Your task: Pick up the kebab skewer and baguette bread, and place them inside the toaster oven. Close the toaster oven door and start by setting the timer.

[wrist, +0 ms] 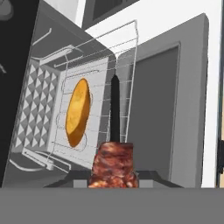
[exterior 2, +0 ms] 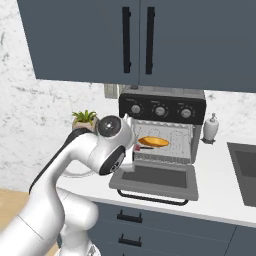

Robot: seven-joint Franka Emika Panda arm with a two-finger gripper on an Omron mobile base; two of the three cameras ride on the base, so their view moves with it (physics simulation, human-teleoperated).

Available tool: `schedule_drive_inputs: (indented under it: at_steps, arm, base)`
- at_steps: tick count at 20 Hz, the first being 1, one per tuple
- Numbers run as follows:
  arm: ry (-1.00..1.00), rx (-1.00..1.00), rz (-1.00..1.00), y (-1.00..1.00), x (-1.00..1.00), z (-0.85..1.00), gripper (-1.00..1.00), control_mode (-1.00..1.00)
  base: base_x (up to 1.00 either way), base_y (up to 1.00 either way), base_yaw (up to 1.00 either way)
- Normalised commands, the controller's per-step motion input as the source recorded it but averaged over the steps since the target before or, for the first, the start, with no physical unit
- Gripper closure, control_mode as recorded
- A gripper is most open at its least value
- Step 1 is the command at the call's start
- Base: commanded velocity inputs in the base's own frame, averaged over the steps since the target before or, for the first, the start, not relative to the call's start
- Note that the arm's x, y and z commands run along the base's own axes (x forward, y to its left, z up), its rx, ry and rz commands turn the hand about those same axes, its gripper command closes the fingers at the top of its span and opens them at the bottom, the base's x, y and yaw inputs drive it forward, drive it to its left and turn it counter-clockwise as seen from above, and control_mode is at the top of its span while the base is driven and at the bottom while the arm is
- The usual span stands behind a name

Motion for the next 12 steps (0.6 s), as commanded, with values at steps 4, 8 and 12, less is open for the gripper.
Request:
schedule_drive_inputs:
  at_steps: [4,8,12]
  arm:
    - [0.01,0.01,0.00,-0.27,0.36,0.00,1.00,-1.00]
    - [0.00,0.00,0.00,-0.08,0.41,0.00,1.00,-1.00]
    - [0.00,0.00,0.00,0.00,0.48,-0.01,1.00,-1.00]
  base:
    - [0.00,0.00,0.00]
    - [0.00,0.00,0.00]
    - [0.00,0.00,0.00]
